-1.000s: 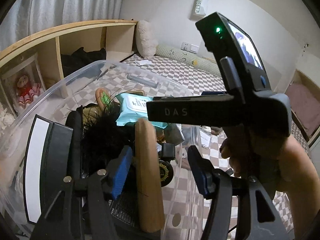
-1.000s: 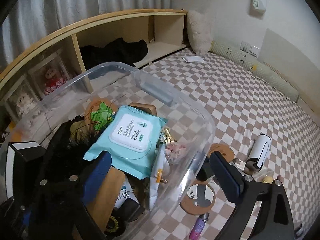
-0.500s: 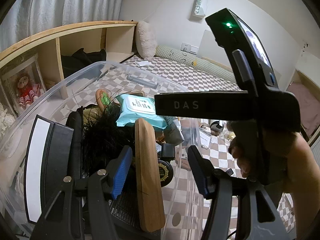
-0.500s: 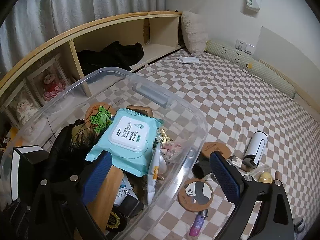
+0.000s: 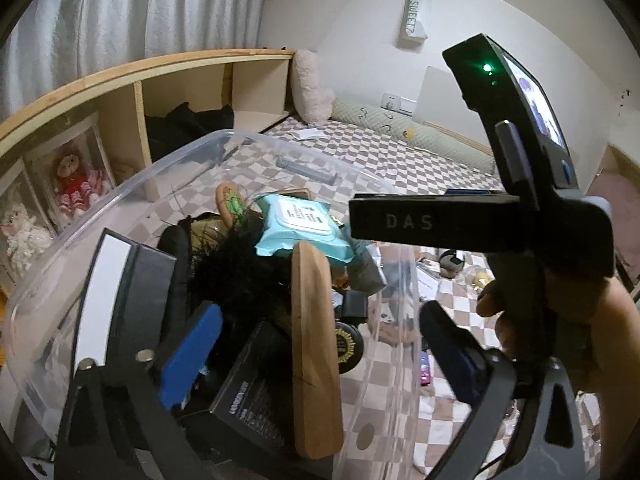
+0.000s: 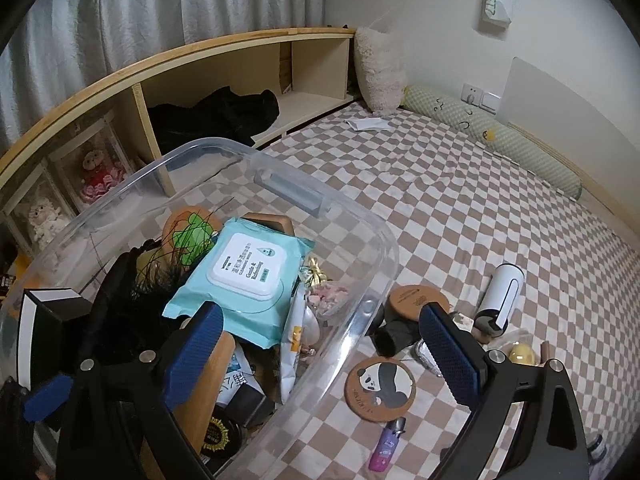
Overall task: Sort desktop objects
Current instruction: 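Open the left tool to drop the board while the right tool releases the packet into the bin, then withdraw both tools from the bin back over the bed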
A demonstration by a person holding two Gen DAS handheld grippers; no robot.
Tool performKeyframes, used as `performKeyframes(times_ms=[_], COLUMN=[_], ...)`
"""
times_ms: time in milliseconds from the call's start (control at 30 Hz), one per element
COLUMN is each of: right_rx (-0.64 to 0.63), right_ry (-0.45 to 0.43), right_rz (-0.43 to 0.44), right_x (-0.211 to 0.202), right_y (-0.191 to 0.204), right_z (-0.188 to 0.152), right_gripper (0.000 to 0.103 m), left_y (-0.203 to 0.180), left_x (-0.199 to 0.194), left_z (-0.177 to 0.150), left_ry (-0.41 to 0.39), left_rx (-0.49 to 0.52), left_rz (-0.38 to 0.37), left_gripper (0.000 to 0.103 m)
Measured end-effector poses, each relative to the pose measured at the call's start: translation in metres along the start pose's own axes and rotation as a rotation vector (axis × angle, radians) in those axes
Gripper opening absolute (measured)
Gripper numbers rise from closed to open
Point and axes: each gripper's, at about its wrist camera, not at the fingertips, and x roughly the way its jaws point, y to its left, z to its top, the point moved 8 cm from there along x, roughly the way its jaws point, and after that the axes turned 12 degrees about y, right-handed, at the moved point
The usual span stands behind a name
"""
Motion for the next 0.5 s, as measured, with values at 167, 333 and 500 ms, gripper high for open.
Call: performKeyframes(times_ms=[167,333,500], right_rx=[0.014,0.026,0.043], right_ry=[-0.006,-0.013,-0.04], right_rz=[-0.006,0.001,-0.002], right_x=[-0.001,-0.008,-0.022], right_y=[-0.004,-0.009,-0.023], right_z=[-0.001,-0.005,-0.013], right_gripper=[0.103,0.103,0.103], left_y=[-0.003,-0.005,-0.011], left_x=[-0.006,-0.008,-0.01], left_z=[0.0,-0.001,-0.004], left_ry=[-0.017,-0.018,-0.017], left_rx=[0.018,0.028,0.042], left_rz=[0.02,0.032,0.037], left_gripper=[0.103,0.103,0.103])
